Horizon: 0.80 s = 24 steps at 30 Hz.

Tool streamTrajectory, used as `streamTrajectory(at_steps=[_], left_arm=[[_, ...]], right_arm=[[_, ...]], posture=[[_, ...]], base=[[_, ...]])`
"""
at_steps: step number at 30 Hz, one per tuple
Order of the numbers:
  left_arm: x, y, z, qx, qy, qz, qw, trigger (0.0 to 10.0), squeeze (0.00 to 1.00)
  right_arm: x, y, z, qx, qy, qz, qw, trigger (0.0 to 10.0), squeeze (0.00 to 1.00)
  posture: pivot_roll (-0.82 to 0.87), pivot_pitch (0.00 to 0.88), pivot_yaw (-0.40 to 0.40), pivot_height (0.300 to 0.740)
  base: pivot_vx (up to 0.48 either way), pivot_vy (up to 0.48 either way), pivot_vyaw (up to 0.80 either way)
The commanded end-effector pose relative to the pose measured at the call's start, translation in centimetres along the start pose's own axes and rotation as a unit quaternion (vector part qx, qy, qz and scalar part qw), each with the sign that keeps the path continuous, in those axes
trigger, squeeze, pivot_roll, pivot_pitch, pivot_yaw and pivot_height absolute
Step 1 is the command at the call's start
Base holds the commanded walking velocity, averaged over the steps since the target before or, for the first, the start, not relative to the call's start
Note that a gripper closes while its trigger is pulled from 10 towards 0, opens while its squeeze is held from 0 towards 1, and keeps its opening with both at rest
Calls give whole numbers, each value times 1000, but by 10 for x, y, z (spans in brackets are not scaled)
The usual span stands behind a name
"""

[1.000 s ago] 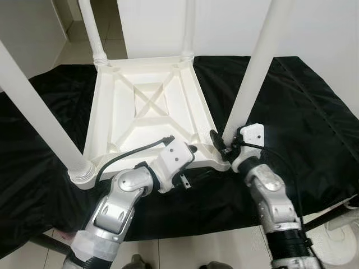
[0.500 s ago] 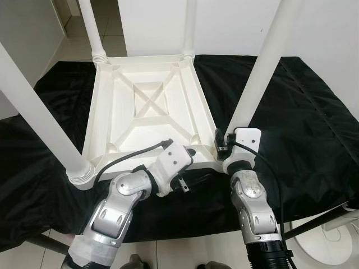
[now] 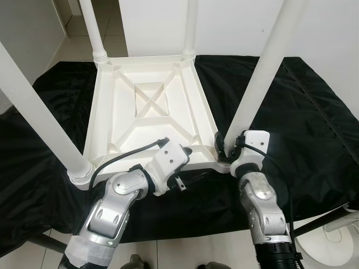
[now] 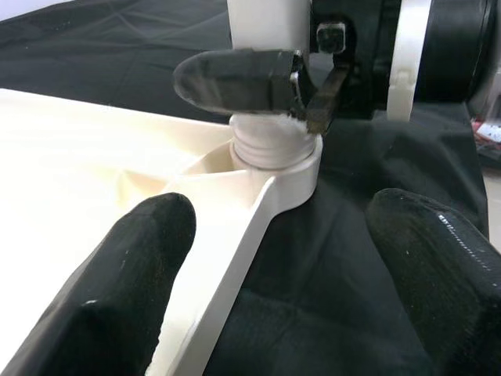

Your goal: Building children table

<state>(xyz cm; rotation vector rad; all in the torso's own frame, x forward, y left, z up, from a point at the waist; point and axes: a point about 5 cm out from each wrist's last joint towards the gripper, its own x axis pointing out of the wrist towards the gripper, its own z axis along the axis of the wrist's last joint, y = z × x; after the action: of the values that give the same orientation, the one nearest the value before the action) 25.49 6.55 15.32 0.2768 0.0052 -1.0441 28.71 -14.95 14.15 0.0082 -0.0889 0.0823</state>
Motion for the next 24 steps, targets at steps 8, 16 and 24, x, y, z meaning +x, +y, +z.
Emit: streamTrajectory(at_steps=[8,16,24], left_arm=[[-6,5,-1,4,3,38,999,10000,0],[-6,7,0,8,1,38,999,10000,0],[-4,8,3,12,-3,34,999,10000,0]], right_arm=[[5,-13,4,-21,14,154,988,10000,0],[8,-12,-6,-53,19,287,956,10000,0],[23,-24,-15,-100,62,352,929,0,0]], posture=[[-83,0,6,740],[-78,0,12,740],[-74,0,17,740]], base=[[0,0,0],[0,0,0],[0,0,0]])
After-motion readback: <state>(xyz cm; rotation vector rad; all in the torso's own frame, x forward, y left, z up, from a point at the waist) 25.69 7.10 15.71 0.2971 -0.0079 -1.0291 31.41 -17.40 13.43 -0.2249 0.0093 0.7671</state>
